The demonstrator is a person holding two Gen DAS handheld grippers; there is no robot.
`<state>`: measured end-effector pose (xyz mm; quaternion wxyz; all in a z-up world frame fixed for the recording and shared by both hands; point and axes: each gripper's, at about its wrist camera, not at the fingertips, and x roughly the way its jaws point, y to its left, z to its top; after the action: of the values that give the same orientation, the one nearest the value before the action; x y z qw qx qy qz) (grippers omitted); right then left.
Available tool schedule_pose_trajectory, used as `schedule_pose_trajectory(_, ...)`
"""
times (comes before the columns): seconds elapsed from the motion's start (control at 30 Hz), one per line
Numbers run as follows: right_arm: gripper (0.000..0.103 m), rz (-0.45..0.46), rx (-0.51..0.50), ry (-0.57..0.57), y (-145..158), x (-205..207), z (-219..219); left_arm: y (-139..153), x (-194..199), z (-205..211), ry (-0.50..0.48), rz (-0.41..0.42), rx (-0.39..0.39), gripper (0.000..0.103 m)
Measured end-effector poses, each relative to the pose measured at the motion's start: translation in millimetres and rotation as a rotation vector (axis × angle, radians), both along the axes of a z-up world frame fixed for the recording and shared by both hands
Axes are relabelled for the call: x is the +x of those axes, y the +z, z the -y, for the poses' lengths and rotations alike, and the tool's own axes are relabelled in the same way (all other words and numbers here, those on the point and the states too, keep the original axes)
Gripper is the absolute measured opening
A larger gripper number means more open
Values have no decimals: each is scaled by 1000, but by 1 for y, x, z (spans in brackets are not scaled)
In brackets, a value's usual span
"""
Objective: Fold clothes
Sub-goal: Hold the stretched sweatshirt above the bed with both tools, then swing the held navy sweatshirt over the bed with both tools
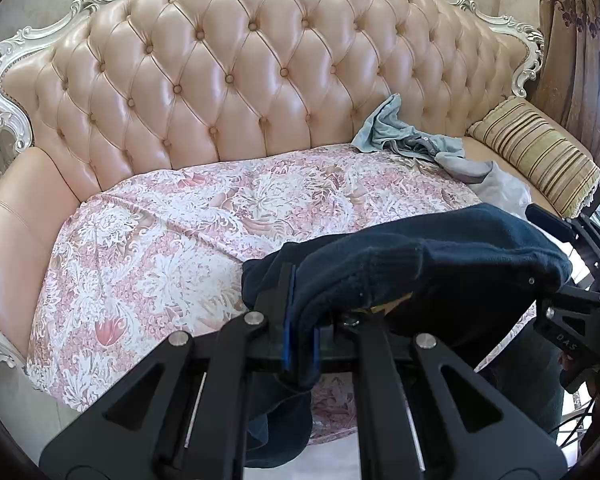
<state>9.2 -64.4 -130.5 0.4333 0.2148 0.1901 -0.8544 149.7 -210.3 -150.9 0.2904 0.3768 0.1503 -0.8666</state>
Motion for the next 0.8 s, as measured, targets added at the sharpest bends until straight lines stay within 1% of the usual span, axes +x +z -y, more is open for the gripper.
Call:
schedule_pose_trajectory(0.07,23,-1,3,6,0,1,2,0,0,0,-1,0,2,9)
schedule_pose_trajectory(0.13,15,10,4,9,-1,0,2,-1,0,-1,0,0,1,9)
schedule_pose_trajectory(0.17,8,15,5,11,-1,-1,2,-1,0,-1,0,0,2,9)
schedule_pose_trajectory(0.33,6,-5,3,26,4,1,-2,-3,3,3,0,-12,14,9)
schedule_pose_trajectory(0.4,5,-12,-7,31,11,2,-3,1,7,5,-12,-44,19,9)
schedule_pose_trajectory(0.43,5,-20,-13,30,15,2,-4,8,10,5,-22,-65,10,9)
schedule_pose_trajectory(0.53,5,-85,-33,38,41,5,-6,36,17,5,-55,-112,-41,9)
schedule_pose_trajectory(0.63,5,-217,-57,49,87,14,-5,84,25,0,-94,-159,-155,9)
schedule_pose_trajectory(0.7,5,-347,-68,51,128,26,-6,122,35,-6,-113,-204,-246,9)
schedule_pose_trajectory(0.8,5,-501,-82,51,173,46,-10,174,54,-18,-139,-264,-382,9)
